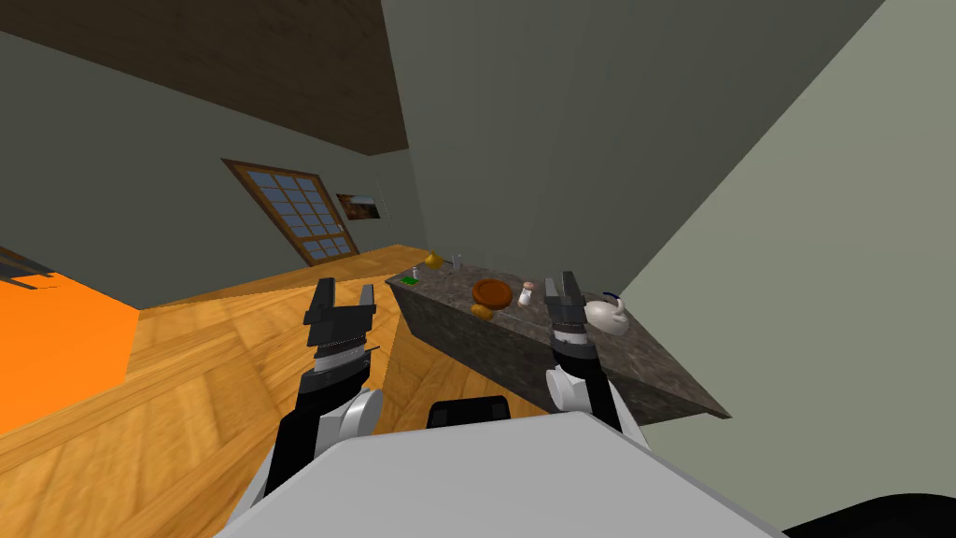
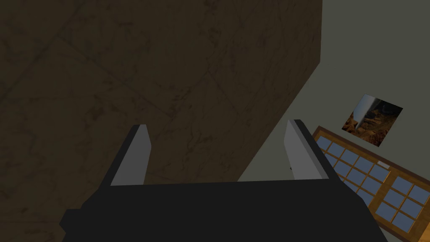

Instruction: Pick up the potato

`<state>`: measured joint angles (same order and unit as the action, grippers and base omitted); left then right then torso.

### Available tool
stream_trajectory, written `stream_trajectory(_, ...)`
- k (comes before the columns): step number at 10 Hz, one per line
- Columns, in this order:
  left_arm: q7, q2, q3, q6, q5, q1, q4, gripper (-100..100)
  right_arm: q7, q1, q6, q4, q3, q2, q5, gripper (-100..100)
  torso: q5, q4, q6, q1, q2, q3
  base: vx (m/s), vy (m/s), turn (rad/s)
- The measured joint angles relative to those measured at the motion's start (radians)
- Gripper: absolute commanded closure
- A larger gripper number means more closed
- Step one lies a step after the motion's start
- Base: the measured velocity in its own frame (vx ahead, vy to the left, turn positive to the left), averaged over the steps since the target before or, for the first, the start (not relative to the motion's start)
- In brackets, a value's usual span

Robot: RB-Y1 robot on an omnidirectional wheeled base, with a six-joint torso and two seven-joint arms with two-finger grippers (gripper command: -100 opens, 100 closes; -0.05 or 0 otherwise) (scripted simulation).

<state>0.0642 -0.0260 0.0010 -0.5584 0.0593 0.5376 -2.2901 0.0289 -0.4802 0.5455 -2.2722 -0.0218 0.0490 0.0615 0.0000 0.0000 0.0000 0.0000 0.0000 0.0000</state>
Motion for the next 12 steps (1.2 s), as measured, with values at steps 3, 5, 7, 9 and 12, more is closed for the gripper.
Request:
stream_trajectory(3,0.000,0.000,0.000,0.000,0.000,0.000,0.000,0,0.019,0.012,0.010,0.028,0.025,0.039,0.086,-100,0.001,0.000,0.000,0.007,0.001,0.001,-0.014,0.103,-0.006)
stream_trajectory(5,0.000,0.000,0.000,0.000,0.000,0.000,0.000,0,0.032,0.017,0.020,0.047,0.041,0.060,0.139,-100,0.001,0.000,0.000,0.005,0.000,0.000,0.003,0.066,-0.004)
stream_trajectory(7,0.000,0.000,0.000,0.000,0.000,0.000,0.000,0,0.043,0.020,0.028,0.061,0.053,0.078,0.189,-100,0.001,0.000,0.000,0.003,0.000,0.000,-0.007,0.060,-0.005)
stream_trajectory(9,0.000,0.000,0.000,0.000,0.000,0.000,0.000,0,0.053,0.025,0.037,0.077,0.070,0.099,0.237,-100,0.001,0.000,0.000,0.004,0.000,0.000,0.000,0.072,-0.008)
stream_trajectory(12,0.000,0.000,0.000,0.000,0.000,0.000,0.000,0,0.070,0.034,0.047,0.101,0.097,0.136,0.316,-100,0.001,0.000,0.000,0.005,0.000,0.000,0.000,0.073,-0.008)
